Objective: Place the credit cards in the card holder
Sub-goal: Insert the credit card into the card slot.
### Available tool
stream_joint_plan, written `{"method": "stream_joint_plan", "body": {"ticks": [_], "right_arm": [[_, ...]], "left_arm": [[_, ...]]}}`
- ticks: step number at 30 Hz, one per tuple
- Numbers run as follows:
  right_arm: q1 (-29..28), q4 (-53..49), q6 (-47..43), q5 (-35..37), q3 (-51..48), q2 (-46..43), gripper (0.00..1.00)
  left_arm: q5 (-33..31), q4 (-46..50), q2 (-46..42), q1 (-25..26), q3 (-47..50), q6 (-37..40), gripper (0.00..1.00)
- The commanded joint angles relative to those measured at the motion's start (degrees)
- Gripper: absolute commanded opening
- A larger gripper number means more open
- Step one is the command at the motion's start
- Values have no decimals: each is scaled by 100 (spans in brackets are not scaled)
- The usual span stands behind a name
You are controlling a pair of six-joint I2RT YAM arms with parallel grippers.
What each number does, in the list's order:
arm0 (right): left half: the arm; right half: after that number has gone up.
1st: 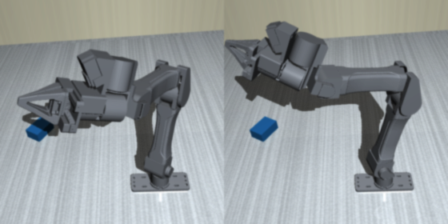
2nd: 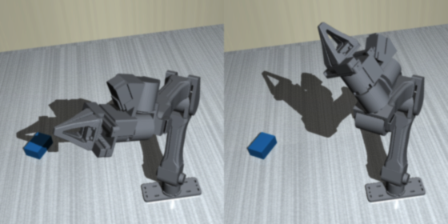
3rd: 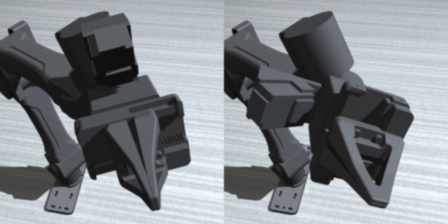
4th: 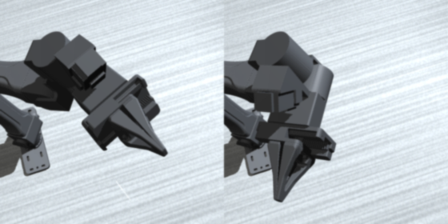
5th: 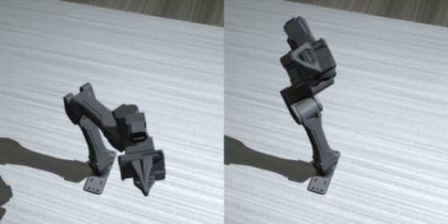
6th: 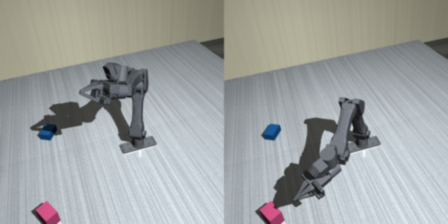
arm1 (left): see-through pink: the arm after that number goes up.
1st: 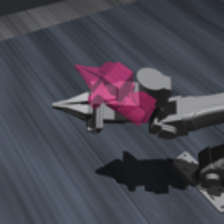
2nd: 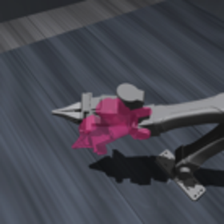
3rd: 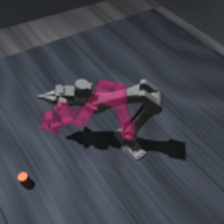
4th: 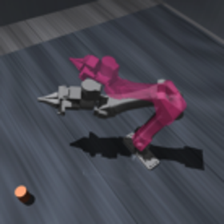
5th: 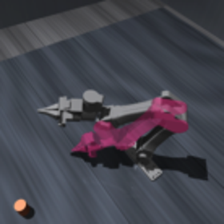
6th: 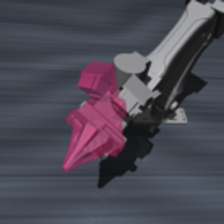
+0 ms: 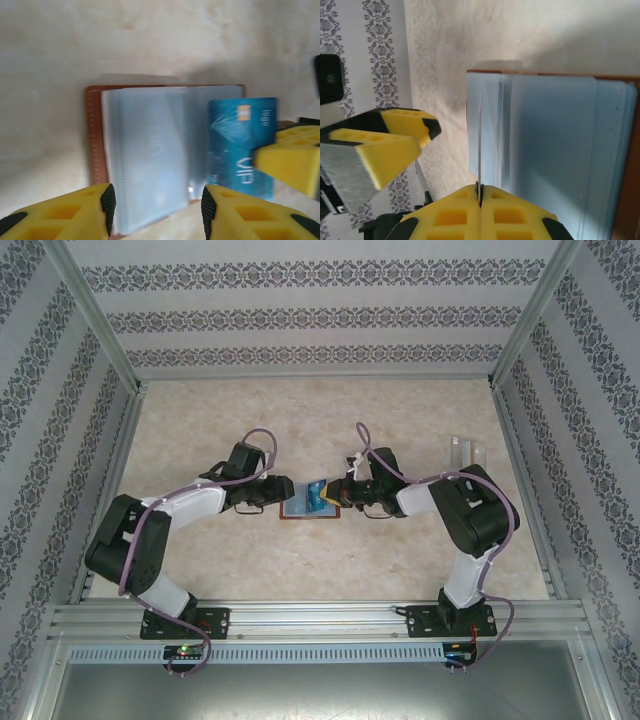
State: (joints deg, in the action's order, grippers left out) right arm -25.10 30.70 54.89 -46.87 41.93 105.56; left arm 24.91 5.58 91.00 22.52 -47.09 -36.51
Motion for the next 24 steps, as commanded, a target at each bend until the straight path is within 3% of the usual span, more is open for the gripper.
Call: {"method": "stream_joint_plan", "body": {"ticks": [1, 13, 24], "right_arm": [[-113, 29, -231, 307, 118, 165, 0], [-238, 299, -87, 385, 105, 480, 0], [-363, 551, 84, 429, 163, 387, 0]], "left_arm": [[-424, 139, 155, 104, -9, 149, 51], [-704, 210, 723, 153, -116, -5, 45], [-757, 325, 848, 199, -166, -14, 30]]}}
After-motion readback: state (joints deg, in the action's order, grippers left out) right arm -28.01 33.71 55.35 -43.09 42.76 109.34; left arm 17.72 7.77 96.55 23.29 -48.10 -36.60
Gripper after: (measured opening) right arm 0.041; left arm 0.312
